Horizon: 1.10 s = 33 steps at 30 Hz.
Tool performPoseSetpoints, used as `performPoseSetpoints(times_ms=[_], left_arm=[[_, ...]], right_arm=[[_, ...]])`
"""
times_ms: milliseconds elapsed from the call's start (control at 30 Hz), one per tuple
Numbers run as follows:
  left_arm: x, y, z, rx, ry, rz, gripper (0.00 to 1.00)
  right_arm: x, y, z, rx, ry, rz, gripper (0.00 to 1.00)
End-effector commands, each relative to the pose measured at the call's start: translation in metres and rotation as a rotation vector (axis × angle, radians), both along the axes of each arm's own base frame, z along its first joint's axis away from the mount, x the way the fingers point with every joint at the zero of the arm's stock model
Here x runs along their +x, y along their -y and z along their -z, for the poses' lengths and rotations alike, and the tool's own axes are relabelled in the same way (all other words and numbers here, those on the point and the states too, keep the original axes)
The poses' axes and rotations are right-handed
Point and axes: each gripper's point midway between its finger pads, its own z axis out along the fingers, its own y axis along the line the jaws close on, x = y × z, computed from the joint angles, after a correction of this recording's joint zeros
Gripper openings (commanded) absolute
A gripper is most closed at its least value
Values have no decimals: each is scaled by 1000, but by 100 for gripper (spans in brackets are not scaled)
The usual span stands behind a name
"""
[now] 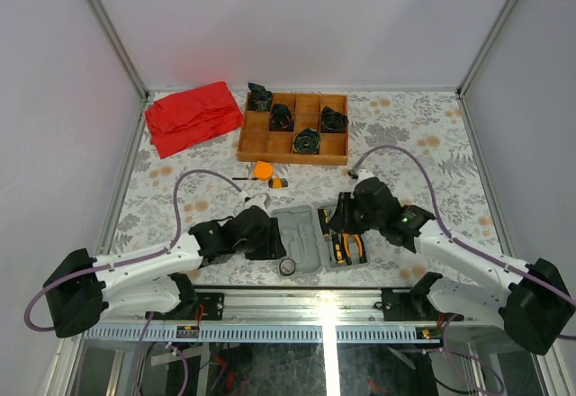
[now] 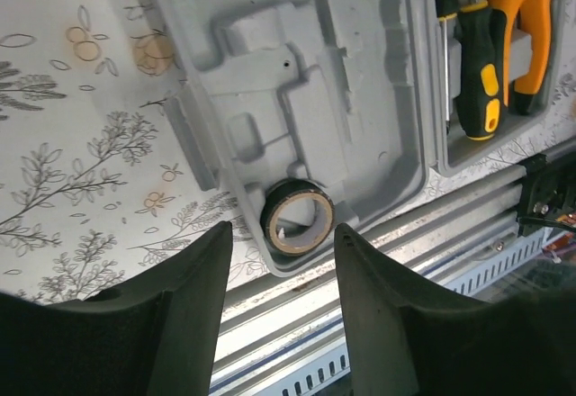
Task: Sort the tools into containers
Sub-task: Adjust the engineering item in the storage box.
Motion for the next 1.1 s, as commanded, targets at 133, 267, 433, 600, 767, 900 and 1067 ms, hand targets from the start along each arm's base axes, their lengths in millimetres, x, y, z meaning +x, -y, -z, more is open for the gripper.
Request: performPoseSetpoints(times_ms=[133,267,433,600,767,900,1067], left_arm=[[-5,13,5,-69,-12,49,46],[-10,10,10,-70,-26,57,42],[-13,6,14,-64,-30,68,41],[-15,6,15,-68,-33,78,42],[-17,4,19,-58,-41,82,41],[-17,3,20,-56,-41,80,41],[-18,4,23,-52,-49,80,41]], right_arm=[[-34,-84,-12,136,-8,-236,36],[-54,-110,-5,129,-39,-321,35],[-67,-118,17,71,-96,-330,32],[-74,-125,24,75,-115,-349,30],[-81,-127,31,62,-137,-377,26],[-84,-127,37,43,-149,-385,23],[-85,-126,45,22,-163,-380,22]])
